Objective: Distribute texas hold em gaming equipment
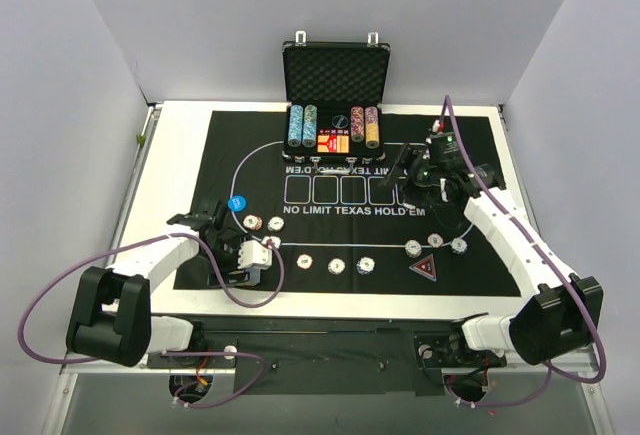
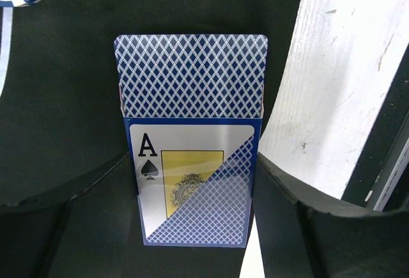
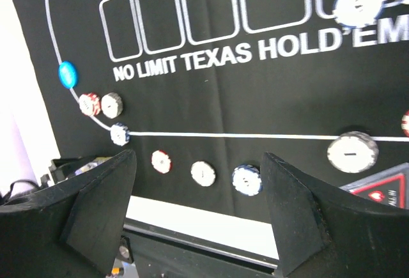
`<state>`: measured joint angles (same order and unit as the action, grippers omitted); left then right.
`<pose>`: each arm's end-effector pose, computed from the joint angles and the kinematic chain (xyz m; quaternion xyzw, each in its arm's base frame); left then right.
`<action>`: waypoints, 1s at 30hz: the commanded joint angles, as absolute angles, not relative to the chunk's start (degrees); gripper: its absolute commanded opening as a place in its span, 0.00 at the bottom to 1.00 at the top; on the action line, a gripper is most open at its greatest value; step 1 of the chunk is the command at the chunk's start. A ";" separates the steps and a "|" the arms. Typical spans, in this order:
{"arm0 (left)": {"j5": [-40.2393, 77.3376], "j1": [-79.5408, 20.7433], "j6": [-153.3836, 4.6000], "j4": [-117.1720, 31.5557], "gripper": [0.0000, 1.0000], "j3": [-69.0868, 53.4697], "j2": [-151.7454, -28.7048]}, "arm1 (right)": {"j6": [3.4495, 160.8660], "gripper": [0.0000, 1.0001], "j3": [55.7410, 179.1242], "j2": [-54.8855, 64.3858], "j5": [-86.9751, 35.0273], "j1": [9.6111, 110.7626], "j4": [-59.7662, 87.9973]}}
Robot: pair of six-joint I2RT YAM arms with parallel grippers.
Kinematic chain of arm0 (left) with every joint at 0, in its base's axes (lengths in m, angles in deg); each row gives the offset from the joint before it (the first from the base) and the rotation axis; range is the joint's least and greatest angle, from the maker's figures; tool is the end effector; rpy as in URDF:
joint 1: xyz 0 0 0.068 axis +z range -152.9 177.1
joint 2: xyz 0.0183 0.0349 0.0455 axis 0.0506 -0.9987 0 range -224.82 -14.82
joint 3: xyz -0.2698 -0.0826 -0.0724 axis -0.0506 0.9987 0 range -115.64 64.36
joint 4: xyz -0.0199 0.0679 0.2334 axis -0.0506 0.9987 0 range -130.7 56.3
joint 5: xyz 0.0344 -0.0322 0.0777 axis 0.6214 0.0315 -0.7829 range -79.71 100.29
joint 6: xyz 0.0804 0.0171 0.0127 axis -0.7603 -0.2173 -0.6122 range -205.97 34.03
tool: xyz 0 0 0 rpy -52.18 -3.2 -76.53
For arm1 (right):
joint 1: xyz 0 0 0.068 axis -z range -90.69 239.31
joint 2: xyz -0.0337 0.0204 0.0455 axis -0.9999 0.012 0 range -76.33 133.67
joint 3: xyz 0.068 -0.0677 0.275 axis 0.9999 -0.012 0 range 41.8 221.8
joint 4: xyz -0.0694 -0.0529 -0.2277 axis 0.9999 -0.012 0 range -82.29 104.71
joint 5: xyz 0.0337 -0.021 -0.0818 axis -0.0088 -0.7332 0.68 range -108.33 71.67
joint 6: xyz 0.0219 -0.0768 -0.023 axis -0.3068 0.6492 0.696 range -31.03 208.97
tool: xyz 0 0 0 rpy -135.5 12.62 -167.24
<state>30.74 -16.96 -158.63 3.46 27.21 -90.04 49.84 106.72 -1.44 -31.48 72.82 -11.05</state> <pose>0.1704 -0.0688 0.1542 0.6829 0.7056 -0.1219 0.1448 0.2799 0.1000 0.3222 0.1224 0.8771 0.3015 0.3532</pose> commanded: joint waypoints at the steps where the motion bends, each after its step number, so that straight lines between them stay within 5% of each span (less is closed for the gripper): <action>1: 31.46 -17.58 -157.52 8.93 0.13 21.48 -87.95 | 48.46 0.73 106.22 0.13 -36.52 68.85 -6.74; 7: 34.19 -18.10 -156.37 19.76 0.08 13.65 -86.28 | 46.44 0.73 105.52 2.15 -39.86 63.84 -1.91; 17: 33.58 -19.33 -155.32 23.19 0.09 17.33 -79.07 | 45.99 0.73 105.87 5.49 -41.97 58.73 0.03; 30: 31.73 -19.33 -151.54 15.90 0.18 22.18 -77.48 | 47.84 0.73 106.05 9.63 -41.89 54.33 0.12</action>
